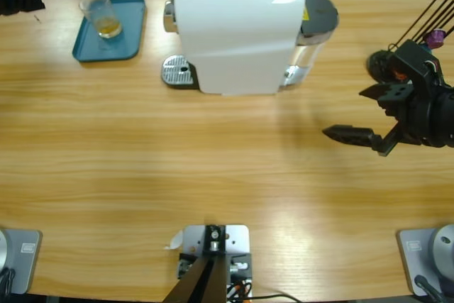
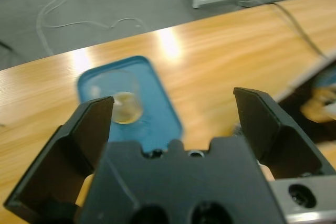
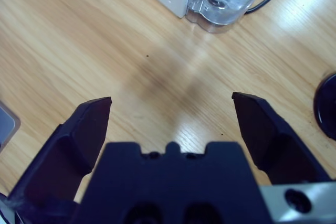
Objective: Pour coffee
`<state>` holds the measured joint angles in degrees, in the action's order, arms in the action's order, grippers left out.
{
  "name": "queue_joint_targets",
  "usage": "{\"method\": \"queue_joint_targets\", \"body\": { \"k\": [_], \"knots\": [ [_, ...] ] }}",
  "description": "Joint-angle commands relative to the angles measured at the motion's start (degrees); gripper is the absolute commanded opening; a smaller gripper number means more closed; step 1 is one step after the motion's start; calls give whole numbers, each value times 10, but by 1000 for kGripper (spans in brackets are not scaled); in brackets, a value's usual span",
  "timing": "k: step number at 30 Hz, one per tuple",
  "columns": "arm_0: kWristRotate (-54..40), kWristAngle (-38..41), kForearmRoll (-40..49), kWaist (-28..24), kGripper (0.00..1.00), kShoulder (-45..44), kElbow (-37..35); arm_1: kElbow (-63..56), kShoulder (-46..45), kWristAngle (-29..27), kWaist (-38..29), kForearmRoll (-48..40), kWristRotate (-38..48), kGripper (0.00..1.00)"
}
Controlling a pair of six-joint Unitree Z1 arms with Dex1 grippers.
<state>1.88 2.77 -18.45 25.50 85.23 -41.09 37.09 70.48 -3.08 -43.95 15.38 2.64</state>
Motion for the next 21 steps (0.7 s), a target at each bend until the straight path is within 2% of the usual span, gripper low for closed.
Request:
{"method": "queue_joint_targets", "body": {
  "k": [1, 5, 9, 14, 16, 19, 21],
  "knots": [
    [33, 119, 124, 115, 996, -136, 64, -23, -28, 9, -1, -12, -3, 1000],
    [25, 211, 131, 125, 996, -172, 116, -23, -41, -7, -1, -11, -3, 1000],
    [-6, 228, 146, 130, 996, -196, 147, -24, -43, -3, -1, -11, -3, 1000],
    [-35, 224, 151, 167, 996, -245, 184, -30, -55, -5, -2, -12, -4, 1000],
    [-57, 213, 151, 168, 996, -265, 184, -30, -52, -6, -2, -12, -4, 1000],
    [-84, 141, 152, 167, 1000, -289, 177, -30, -51, -10, -1, -14, -4, 1000],
    [-93, 127, 154, 144, 1000, -294, 174, -32, -53, -12, -1, -17, -4, 1000]
  ]
}}
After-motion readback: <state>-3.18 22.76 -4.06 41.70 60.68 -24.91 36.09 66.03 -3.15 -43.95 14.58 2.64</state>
